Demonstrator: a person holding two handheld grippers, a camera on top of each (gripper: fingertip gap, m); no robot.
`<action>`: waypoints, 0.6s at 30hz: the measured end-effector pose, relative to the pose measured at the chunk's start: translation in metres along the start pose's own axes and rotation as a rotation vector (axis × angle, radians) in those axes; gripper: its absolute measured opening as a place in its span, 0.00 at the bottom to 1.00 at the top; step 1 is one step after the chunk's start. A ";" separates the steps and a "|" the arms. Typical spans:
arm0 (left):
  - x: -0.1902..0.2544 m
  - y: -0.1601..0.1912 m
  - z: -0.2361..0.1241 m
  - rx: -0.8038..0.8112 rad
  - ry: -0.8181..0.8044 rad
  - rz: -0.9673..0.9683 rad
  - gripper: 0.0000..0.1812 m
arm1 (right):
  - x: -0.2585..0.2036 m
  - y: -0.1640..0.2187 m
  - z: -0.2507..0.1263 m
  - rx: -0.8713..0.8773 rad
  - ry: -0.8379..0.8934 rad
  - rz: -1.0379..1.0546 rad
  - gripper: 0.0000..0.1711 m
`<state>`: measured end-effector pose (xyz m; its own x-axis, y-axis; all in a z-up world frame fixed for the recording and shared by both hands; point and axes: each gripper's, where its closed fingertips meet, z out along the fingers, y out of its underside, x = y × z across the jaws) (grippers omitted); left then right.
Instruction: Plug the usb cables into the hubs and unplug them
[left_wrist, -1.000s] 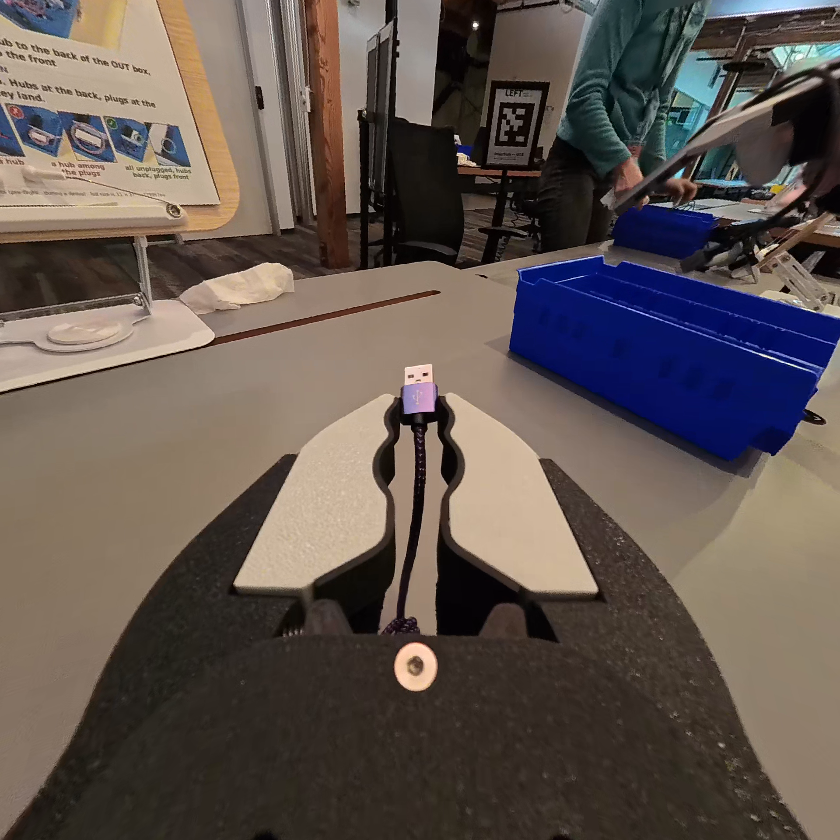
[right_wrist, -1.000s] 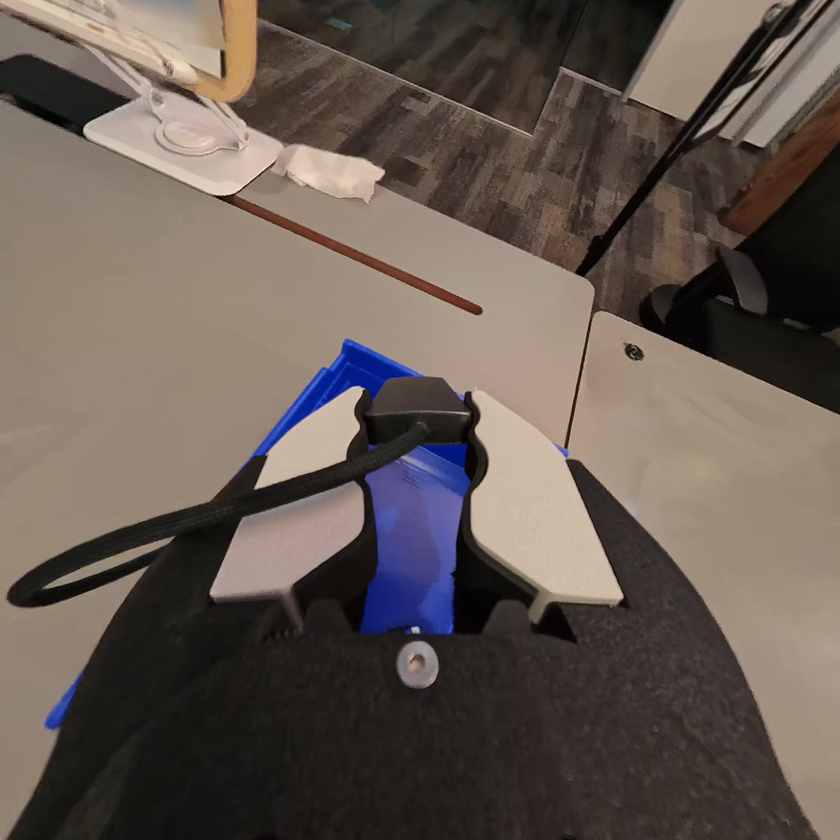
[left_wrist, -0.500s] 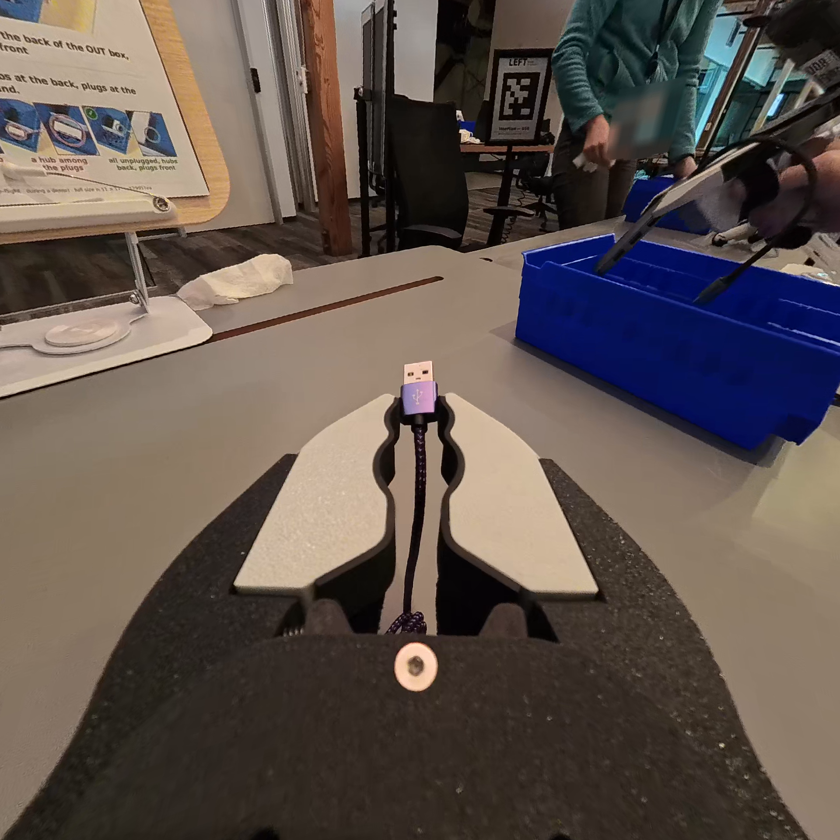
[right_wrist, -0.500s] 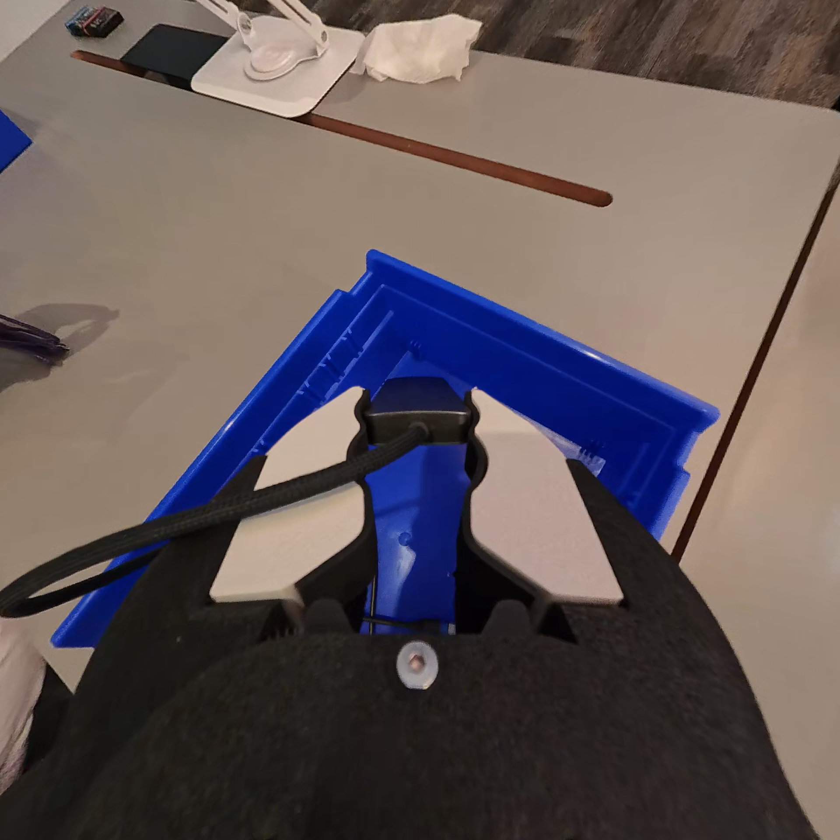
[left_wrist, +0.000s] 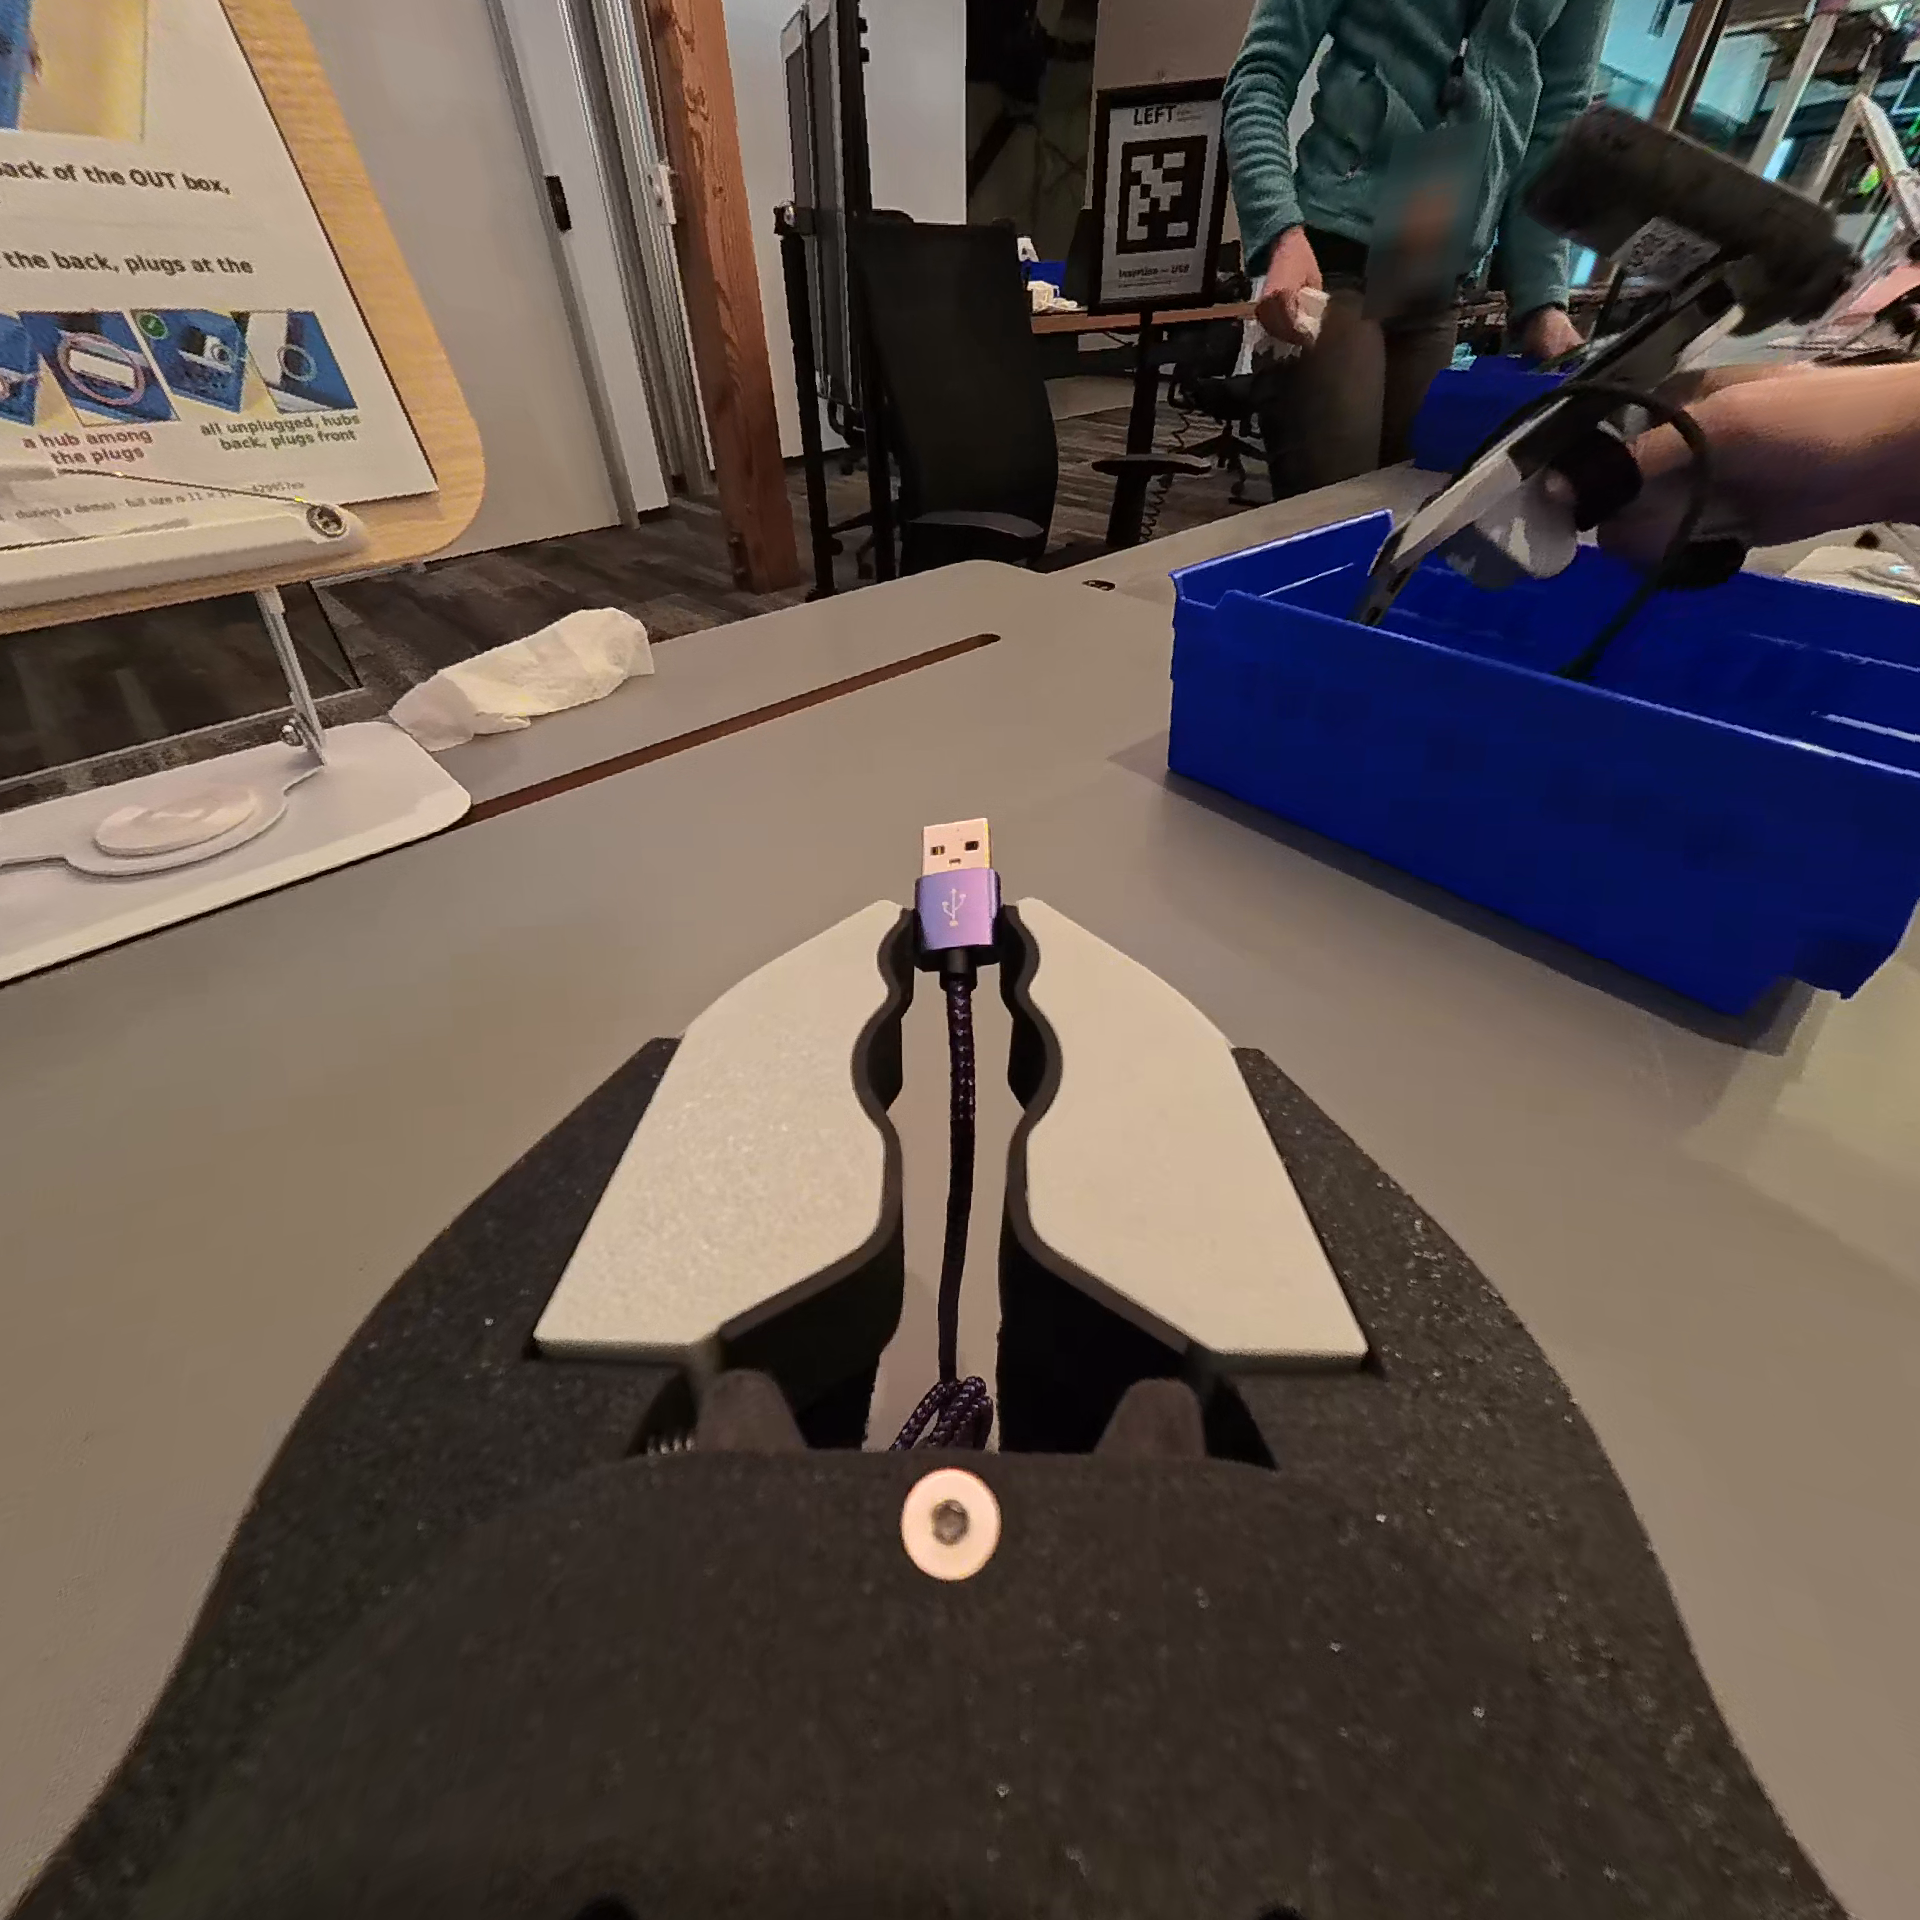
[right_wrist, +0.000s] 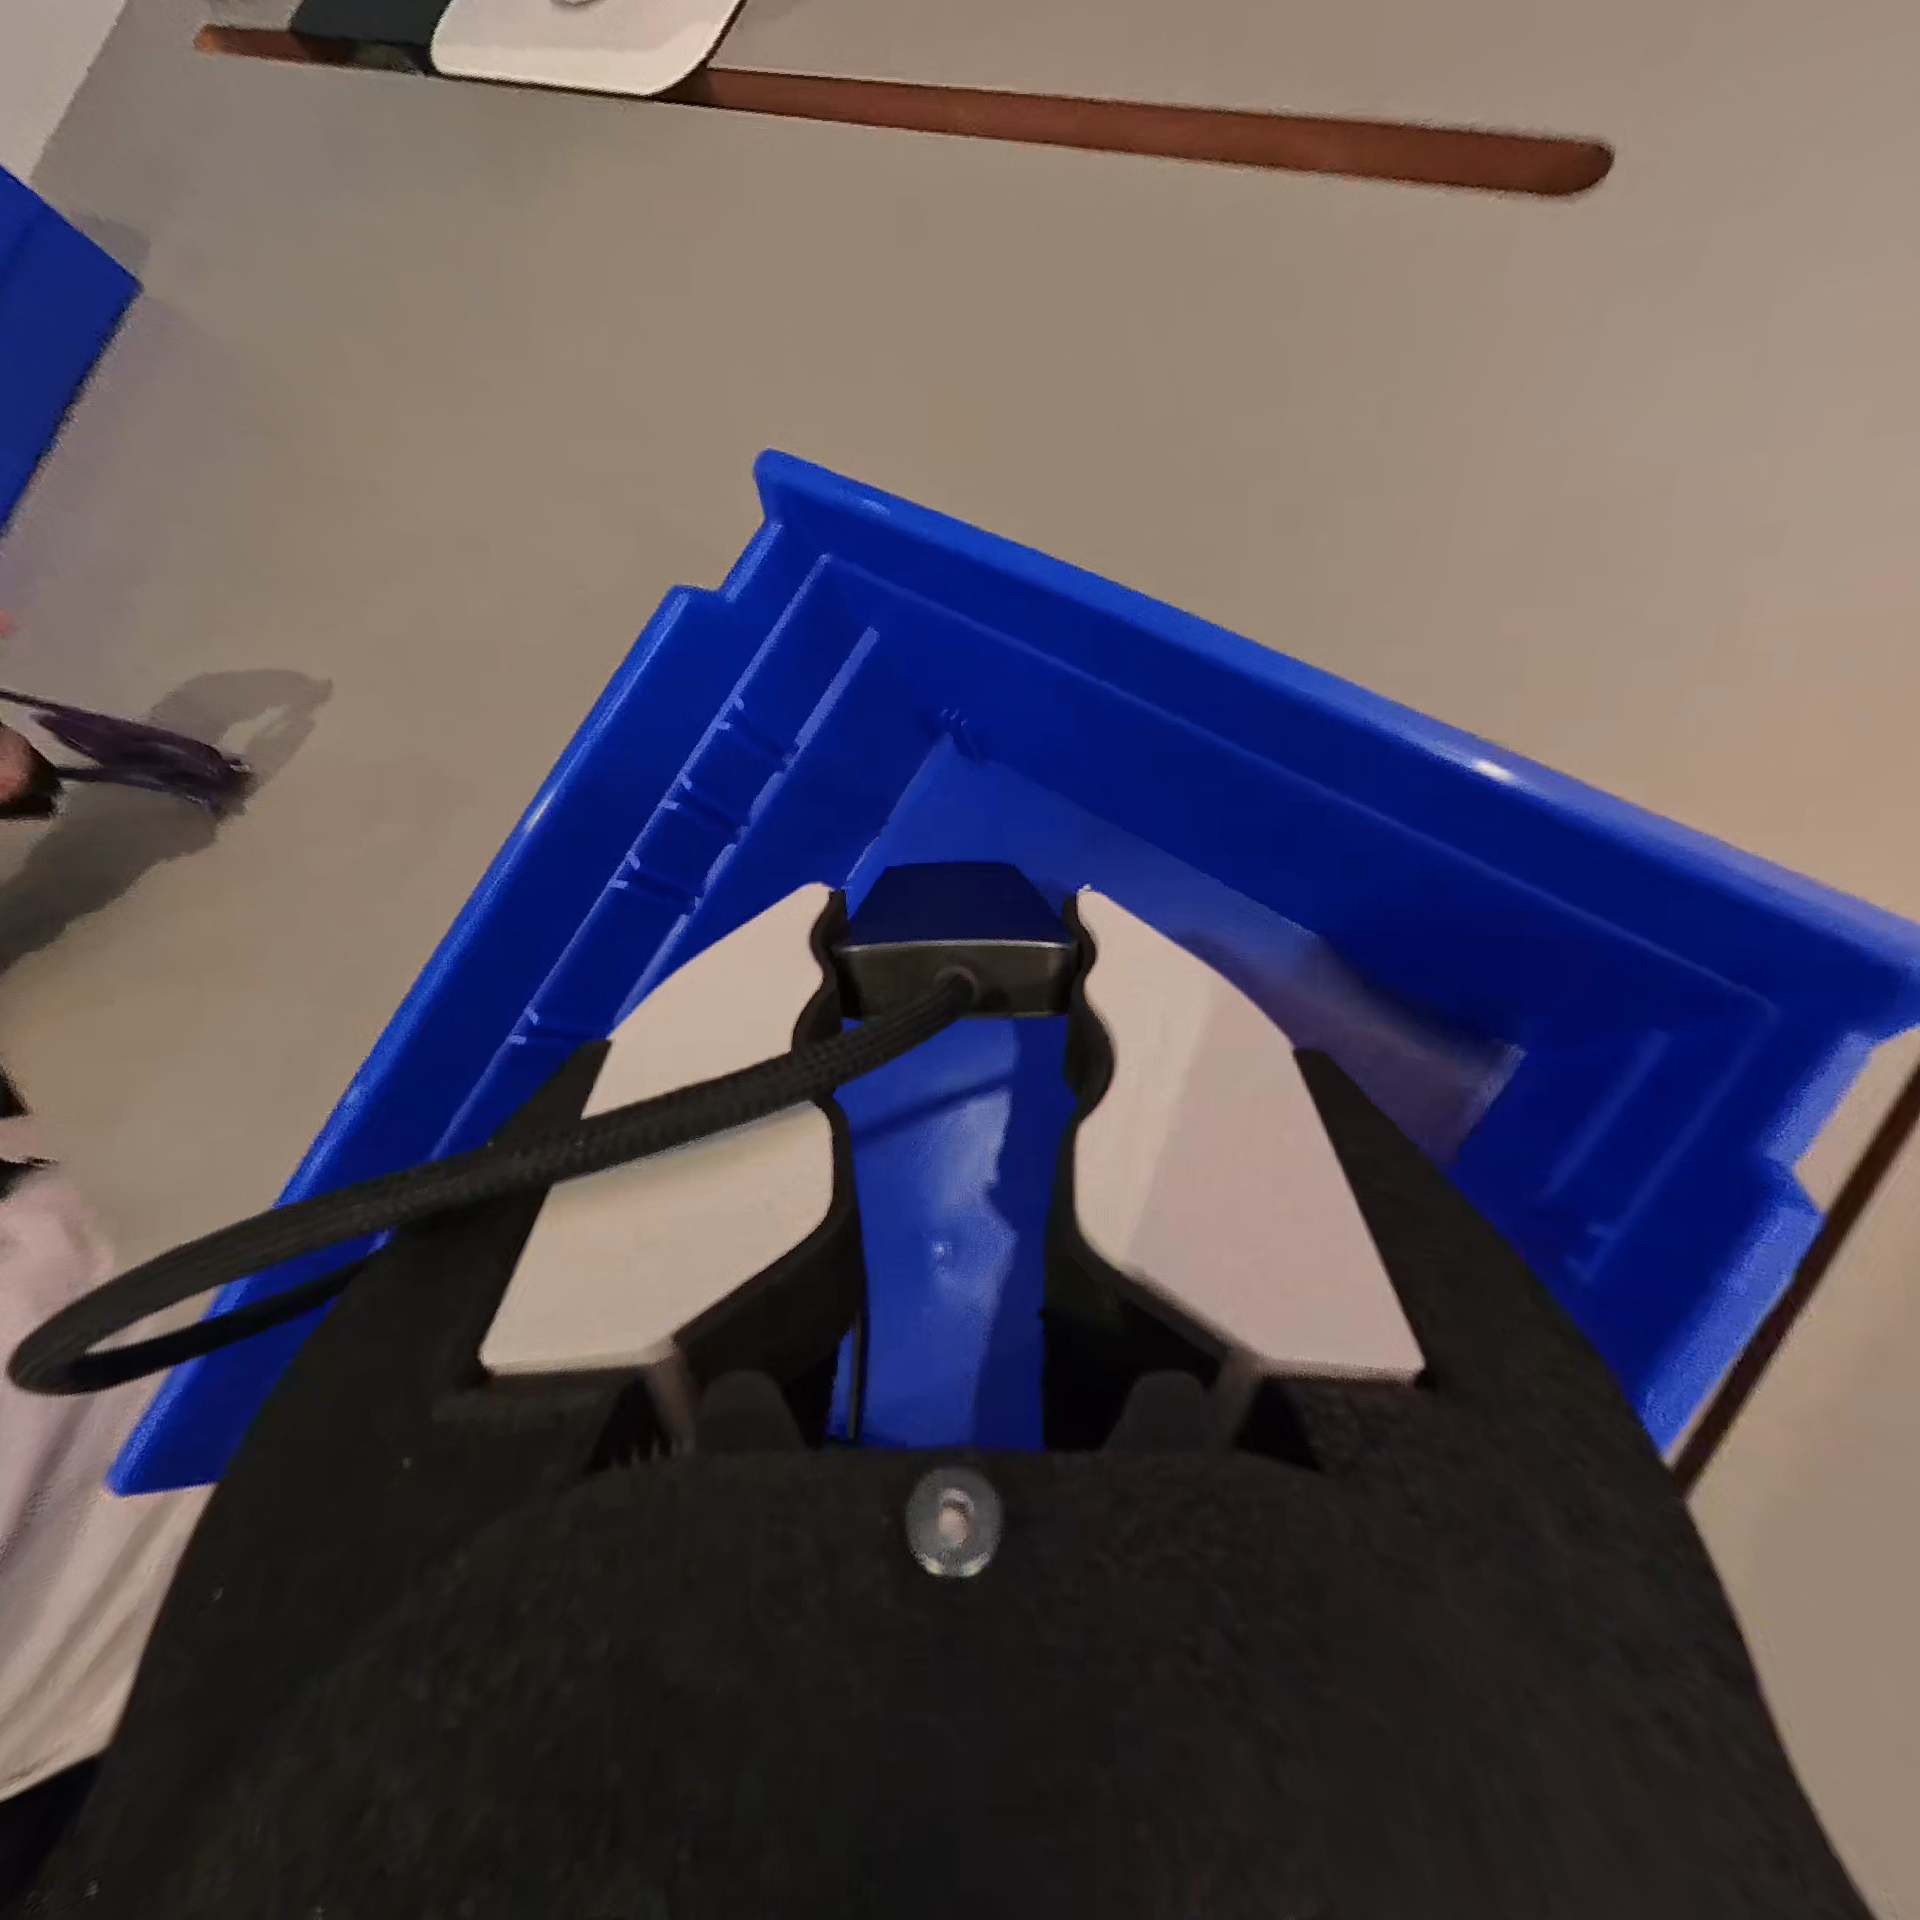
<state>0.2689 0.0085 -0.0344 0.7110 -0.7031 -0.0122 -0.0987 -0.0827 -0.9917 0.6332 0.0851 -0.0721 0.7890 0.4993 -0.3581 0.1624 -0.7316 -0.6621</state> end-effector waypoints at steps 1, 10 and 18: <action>0.001 0.000 0.000 0.000 0.002 0.002 0.08 | 0.002 0.001 0.001 -0.006 -0.010 0.040 0.23; 0.009 -0.001 0.005 -0.009 0.019 0.025 0.08 | 0.006 0.021 0.014 -0.129 -0.006 0.487 0.22; 0.025 -0.004 0.010 -0.006 0.060 0.031 0.08 | 0.007 0.028 0.023 -0.147 -0.017 0.816 0.23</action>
<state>0.2943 -0.0019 -0.0324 0.6643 -0.7467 -0.0346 -0.1242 -0.0646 -0.9901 0.6298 0.0781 -0.1082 0.6837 -0.2086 -0.6993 -0.3803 -0.9197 -0.0974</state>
